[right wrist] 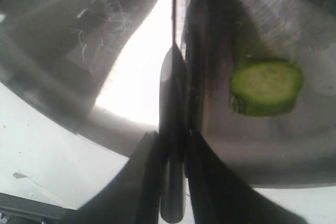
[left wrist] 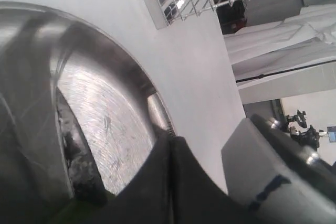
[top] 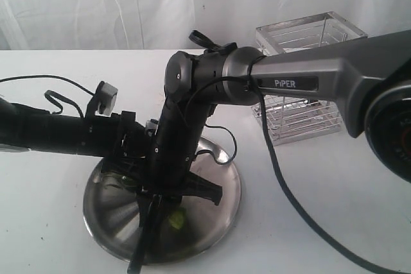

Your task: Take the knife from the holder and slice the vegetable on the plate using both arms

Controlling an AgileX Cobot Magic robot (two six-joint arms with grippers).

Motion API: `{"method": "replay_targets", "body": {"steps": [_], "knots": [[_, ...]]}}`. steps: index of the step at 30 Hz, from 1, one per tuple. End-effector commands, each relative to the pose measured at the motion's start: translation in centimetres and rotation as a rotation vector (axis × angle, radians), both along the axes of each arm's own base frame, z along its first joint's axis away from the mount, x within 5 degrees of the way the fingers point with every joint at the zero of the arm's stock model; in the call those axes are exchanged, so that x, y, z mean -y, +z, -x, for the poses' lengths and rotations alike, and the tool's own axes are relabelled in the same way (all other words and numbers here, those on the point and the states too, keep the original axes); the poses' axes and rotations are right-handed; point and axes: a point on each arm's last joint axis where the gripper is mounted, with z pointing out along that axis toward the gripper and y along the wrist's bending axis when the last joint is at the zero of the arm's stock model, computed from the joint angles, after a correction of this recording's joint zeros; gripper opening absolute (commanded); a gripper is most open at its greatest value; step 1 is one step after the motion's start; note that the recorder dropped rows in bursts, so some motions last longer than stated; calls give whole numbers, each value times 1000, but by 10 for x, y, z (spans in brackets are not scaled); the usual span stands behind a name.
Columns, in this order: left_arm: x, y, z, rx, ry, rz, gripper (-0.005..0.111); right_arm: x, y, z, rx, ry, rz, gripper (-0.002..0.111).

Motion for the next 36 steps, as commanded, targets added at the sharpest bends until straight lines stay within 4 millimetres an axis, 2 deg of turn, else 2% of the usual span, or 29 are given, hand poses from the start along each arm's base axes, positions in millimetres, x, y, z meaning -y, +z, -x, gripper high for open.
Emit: {"method": "replay_targets", "body": {"steps": [1, 8, 24, 28, 36], "knots": [[16, -1, 2, 60, -35, -41, 0, 1, 0, -2, 4, 7, -14, 0], [21, -8, 1, 68, -14, -129, 0, 1, 0, -2, 5, 9, -15, 0], [14, -20, -1, 30, 26, -279, 0, -1, 0, -2, 18, 34, -44, 0], [9, -29, 3, -45, 10, -387, 0, -1, 0, -1, 16, 40, -44, 0], [6, -33, 7, -86, -19, -430, 0, -5, 6, 15, -100, 138, -88, 0]]}}
